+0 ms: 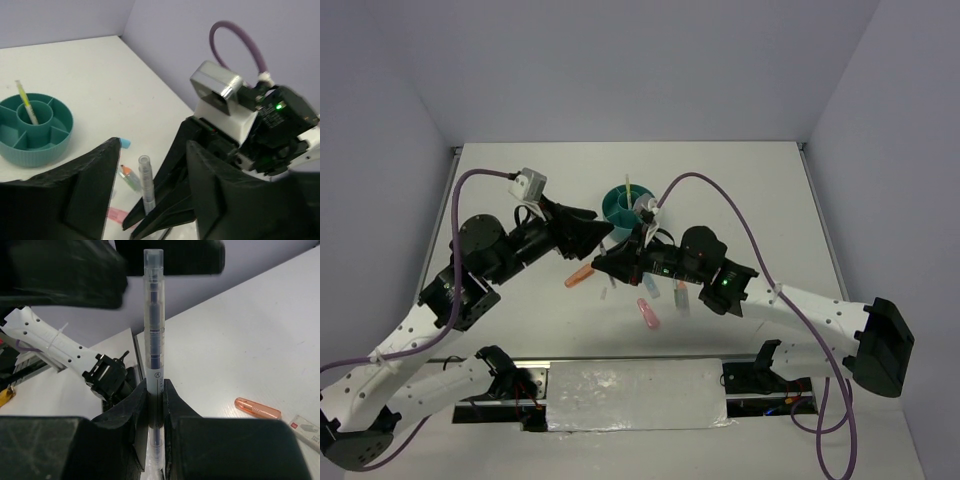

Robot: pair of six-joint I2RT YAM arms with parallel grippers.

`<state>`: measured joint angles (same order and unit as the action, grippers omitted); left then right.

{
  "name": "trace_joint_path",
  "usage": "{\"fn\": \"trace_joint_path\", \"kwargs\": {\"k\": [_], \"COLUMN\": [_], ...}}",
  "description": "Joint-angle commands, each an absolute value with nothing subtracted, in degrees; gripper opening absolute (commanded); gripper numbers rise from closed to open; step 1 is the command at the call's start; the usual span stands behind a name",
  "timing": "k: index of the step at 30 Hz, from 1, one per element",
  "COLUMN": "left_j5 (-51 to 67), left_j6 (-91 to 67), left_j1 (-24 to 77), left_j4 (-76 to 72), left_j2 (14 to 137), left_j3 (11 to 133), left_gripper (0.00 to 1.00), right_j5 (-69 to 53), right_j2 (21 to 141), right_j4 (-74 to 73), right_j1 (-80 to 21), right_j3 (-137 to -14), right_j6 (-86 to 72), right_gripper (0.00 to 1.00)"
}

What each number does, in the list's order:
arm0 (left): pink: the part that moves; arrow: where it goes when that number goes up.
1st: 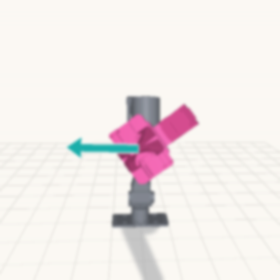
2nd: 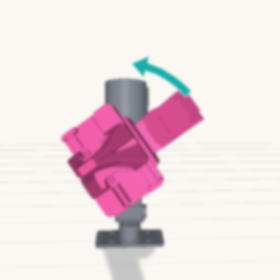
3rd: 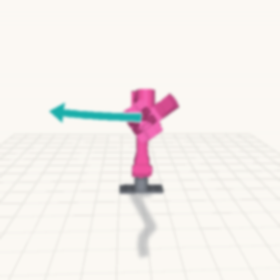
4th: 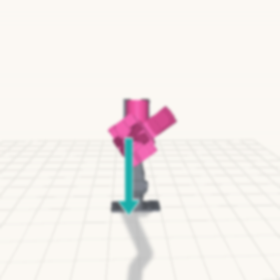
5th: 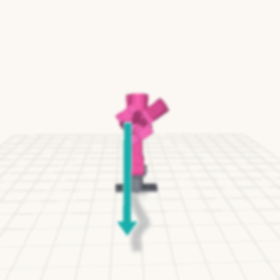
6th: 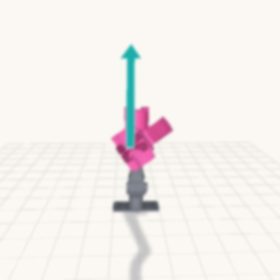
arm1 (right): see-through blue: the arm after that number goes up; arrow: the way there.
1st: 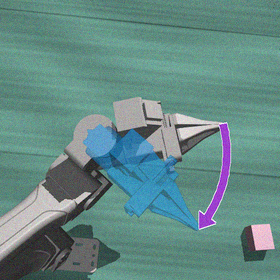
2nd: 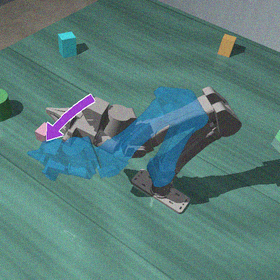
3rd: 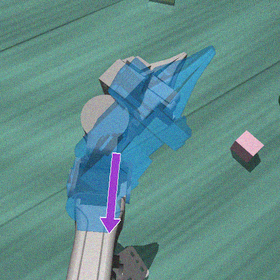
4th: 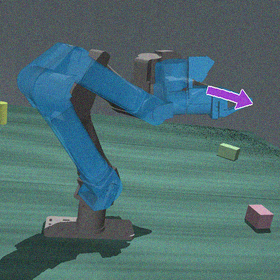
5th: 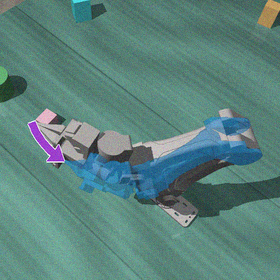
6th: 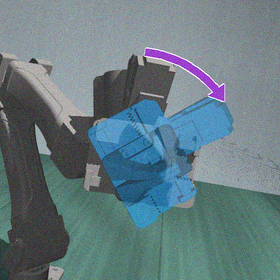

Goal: Sort the stationery into containers
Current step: Close the pen cap on the pen.

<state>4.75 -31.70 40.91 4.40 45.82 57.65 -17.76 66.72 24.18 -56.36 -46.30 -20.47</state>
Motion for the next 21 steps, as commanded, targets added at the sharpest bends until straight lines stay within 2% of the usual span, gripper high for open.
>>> {"fn": "trace_joint_path", "kwargs": {"k": [1,3,5,6,7,8,9,12,18,21], "left_j5": [5.36,6.15,6.24,6.24,6.41,6.42,6.59,7.56,13.97,12.23], "left_j6": [-31.38,-31.46,-31.73,-31.82,-31.9,-31.99,-32.17,-32.69,-36.64,-36.13], "left_j1": [41.13,41.04,41.05,41.04,41.13,41.05,41.04,41.05,41.39,44.02], "left_j4": [4.39,4.57,4.66,4.83,5.01,5.18,5.19,6.24,6.59,10.71], "left_j2": [46.23,46.58,46.84,46.93,47.19,47.2,47.28,47.72,46.93,48.25], "left_j3": [59.06,58.98,58.71,58.62,58.54,58.45,58.45,58.19,51.25,50.36], "left_gripper": [0.64,0.56,0.37,0.37,0.22,0.15,0.0,0.0,0.0,0.0], "right_j5": [-17.4,-17.31,-17.31,-17.31,-17.49,-17.4,-17.49,-16.96,-18.98,-20.04], "right_j2": [66.8,66.53,66.62,66.62,66.71,66.8,66.88,67.41,71.1,73.56], "right_j4": [24.52,24.7,24.26,24.17,23.91,23.56,23.38,22.68,14.95,12.66], "right_j1": [-56.08,-56.08,-56.16,-56.16,-56.16,-56.16,-56.16,-56.16,-52.92,-51.16], "right_j3": [-49.57,-49.4,-49.92,-50.01,-50.62,-50.89,-51.06,-52.9,-68.78,-74.33], "right_j6": [-19.25,-19.25,-19.07,-19.07,-18.81,-18.81,-18.72,-17.41,-13.28,-12.66], "right_gripper": [0.0,0.0,0.0,0.0,0.0,0.0,0.0,0.0,0.0,0.0]}}
